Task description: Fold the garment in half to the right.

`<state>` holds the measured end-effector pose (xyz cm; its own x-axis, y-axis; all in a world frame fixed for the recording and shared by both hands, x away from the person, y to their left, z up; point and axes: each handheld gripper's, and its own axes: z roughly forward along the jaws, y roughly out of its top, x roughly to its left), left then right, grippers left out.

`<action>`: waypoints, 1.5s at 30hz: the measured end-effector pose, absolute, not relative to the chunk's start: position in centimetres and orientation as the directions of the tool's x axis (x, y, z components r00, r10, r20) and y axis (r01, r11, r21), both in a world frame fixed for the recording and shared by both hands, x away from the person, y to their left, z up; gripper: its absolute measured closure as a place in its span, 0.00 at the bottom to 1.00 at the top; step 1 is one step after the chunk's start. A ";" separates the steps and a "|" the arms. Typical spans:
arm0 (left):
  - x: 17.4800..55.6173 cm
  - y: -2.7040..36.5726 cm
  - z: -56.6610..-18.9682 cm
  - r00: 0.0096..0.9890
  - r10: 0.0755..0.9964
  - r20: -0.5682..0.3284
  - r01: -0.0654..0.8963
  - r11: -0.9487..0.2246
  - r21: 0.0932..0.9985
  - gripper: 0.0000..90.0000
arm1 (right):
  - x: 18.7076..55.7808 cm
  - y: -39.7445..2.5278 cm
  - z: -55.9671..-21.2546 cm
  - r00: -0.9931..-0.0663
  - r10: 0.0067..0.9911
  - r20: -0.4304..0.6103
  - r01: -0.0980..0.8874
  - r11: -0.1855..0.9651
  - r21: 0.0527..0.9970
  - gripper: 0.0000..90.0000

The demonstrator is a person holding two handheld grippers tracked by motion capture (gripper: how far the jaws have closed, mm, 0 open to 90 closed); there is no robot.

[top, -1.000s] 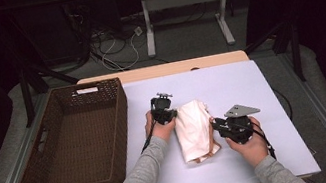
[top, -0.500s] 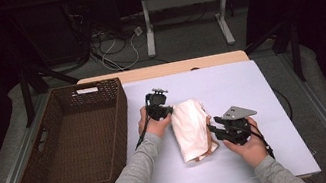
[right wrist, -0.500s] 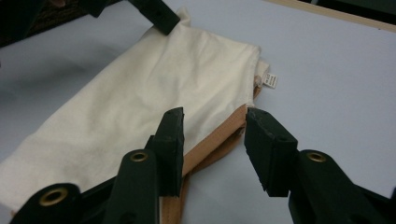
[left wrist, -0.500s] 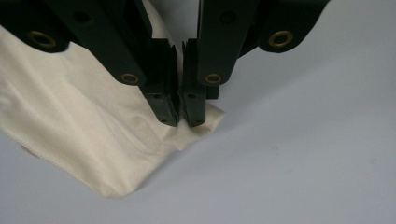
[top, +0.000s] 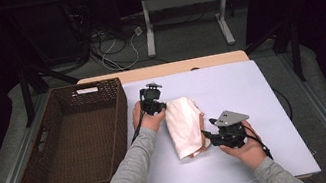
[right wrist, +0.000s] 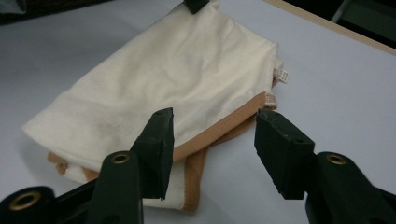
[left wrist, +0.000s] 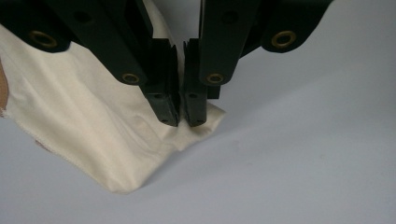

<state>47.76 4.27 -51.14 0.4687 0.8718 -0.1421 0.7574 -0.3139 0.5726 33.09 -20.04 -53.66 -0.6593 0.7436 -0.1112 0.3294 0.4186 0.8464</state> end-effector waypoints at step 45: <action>51.6 7.1 -50.0 0.389 0.903 -0.183 0.768 -0.208 0.606 0.95 | 36.5 -13.2 -49.8 -0.892 0.250 -0.378 -0.001 0.833 0.554 0.36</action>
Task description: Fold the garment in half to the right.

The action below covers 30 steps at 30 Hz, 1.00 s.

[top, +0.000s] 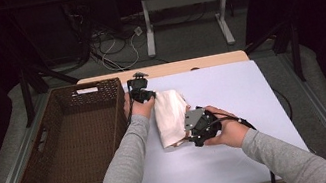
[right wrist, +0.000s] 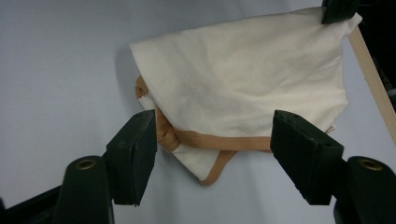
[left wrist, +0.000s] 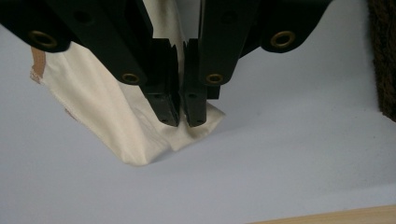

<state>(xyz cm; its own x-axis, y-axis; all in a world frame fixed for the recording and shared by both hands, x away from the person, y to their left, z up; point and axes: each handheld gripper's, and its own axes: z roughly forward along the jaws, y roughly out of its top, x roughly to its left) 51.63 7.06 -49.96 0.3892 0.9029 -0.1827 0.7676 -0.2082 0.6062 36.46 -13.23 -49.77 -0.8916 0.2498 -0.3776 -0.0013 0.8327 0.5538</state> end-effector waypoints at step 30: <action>51.9 6.8 -50.5 0.385 0.907 -0.169 0.771 -0.216 0.599 0.95 | 37.4 -10.1 -52.7 -0.914 0.034 -0.403 -0.154 0.892 0.424 0.40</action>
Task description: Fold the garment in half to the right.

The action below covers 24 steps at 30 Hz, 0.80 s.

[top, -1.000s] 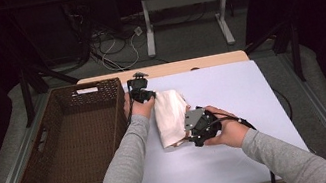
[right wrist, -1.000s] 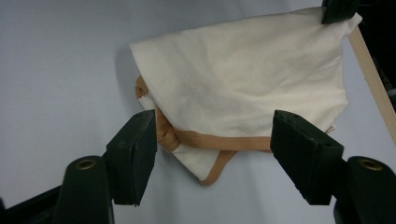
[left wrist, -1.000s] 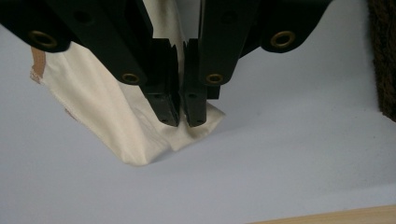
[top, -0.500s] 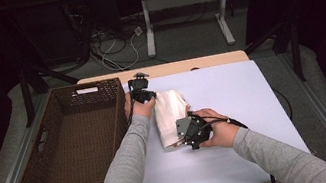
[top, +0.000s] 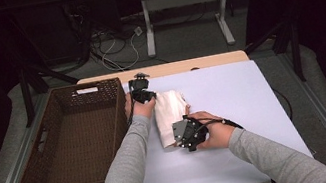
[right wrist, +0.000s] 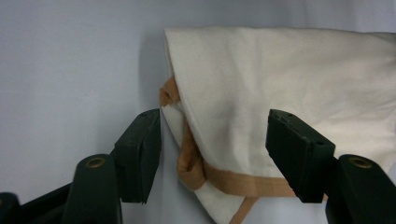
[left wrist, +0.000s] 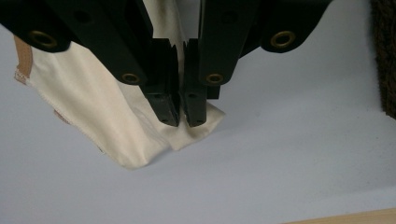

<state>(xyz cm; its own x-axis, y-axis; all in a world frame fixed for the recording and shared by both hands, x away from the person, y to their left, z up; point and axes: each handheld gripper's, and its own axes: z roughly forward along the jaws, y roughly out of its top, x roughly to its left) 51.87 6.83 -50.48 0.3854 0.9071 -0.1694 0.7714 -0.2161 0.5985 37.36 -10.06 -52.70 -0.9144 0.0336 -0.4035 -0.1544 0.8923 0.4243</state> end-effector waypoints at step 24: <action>51.7 6.7 -50.5 0.393 0.905 -0.165 0.769 -0.225 0.598 0.95 | 38.1 -9.0 -54.1 -0.920 0.015 -0.392 -0.167 0.888 0.428 0.61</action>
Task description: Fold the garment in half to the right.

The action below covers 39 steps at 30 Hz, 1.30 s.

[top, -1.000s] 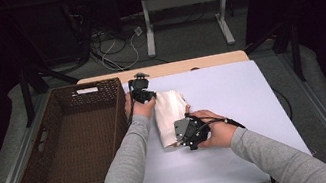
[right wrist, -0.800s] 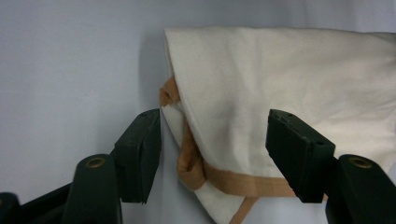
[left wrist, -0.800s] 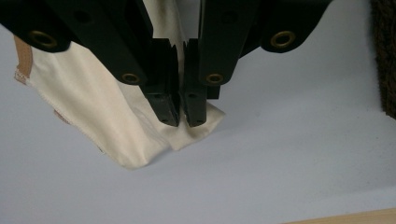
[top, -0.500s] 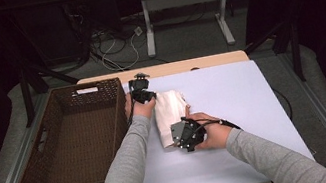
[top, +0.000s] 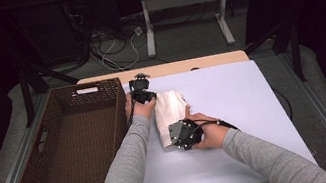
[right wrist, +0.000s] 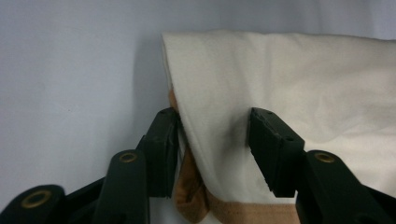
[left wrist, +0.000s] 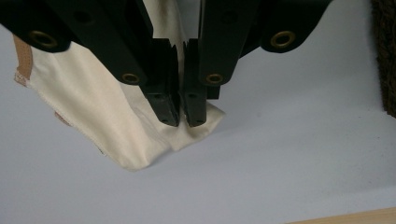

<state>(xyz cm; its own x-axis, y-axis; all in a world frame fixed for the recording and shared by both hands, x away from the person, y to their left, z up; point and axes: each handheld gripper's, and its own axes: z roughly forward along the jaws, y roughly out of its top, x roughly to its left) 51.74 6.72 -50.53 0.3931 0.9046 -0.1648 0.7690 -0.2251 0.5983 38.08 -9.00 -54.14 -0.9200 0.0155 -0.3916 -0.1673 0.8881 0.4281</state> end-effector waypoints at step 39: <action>51.6 6.7 -50.5 0.407 0.901 -0.151 0.766 -0.247 0.593 0.95 | 36.1 -8.6 -53.6 -0.849 -0.019 -0.528 -0.249 0.896 0.369 0.87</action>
